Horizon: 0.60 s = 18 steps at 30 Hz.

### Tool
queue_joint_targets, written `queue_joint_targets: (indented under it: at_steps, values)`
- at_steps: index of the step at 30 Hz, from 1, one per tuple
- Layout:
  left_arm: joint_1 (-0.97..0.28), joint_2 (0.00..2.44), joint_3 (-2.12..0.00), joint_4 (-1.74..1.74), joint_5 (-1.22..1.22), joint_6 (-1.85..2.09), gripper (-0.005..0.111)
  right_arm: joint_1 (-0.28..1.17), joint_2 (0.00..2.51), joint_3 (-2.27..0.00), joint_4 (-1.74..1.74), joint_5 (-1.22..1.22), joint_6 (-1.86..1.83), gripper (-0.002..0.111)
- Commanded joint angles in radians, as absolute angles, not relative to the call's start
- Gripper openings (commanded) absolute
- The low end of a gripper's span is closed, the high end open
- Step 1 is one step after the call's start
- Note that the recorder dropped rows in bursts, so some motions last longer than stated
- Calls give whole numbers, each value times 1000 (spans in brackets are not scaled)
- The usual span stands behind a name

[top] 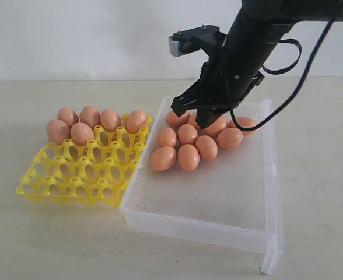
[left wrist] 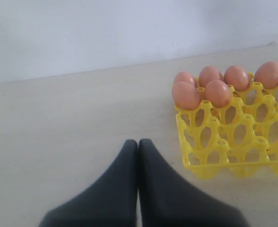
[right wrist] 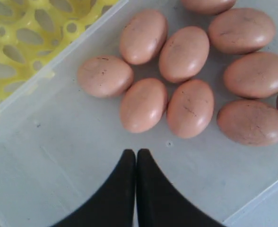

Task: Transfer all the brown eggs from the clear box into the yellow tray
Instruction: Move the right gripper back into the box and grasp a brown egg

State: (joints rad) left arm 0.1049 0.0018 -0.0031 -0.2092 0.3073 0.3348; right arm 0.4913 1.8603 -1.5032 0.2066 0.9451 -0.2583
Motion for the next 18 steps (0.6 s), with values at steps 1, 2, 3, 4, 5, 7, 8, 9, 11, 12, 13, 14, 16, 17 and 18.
queue_joint_targets:
  at_steps: [1, 2, 3, 4, 5, 7, 8, 9, 11, 12, 13, 14, 16, 17, 18]
  values:
    - [107, 0, 0, -212, 292, 325, -4, 486, 1936, -1594, 196, 974, -294, 1]
    - [107, 0, 0, -212, 292, 325, -4, 486, 1954, -1599, 196, 965, -294, 1]
    - [107, 0, 0, -212, 292, 325, -4, 486, 1972, -1598, 198, 948, -303, 1]
    - [107, 0, 0, -212, 292, 325, -4, 486, 1989, -1598, 195, 928, -303, 1]
    - [107, 0, 0, -212, 292, 325, -4, 486, 2003, -1598, 193, 910, -303, 1]
    - [107, 0, 0, -212, 288, 325, -4, 486, 2031, -1598, 195, 893, -305, 1]
    - [107, 0, 0, -212, 281, 325, -4, 486, 2041, -1598, 195, 893, -305, 1]
    - [105, 0, 0, -212, 279, 325, -4, 486, 2052, -1598, 195, 899, -309, 2]
    - [98, 0, 0, -212, 279, 325, -4, 486, 2065, -1598, 195, 907, -316, 8]
    - [93, 0, 0, -212, 279, 325, -4, 486, 2066, -1598, 195, 907, -321, 14]
    - [85, 0, 0, -212, 279, 325, -4, 486, 2066, -1598, 195, 907, -321, 23]
    - [78, 0, 0, -212, 277, 325, -4, 486, 2066, -1598, 195, 907, -319, 30]
    - [66, 0, 0, -212, 277, 325, -4, 486, 2066, -1598, 195, 907, -296, 49]
    - [59, 0, 0, -212, 277, 325, -4, 486, 2066, -1598, 197, 907, -278, 55]
    - [54, 0, 0, -212, 277, 325, -4, 486, 2066, -1598, 197, 907, -257, 60]
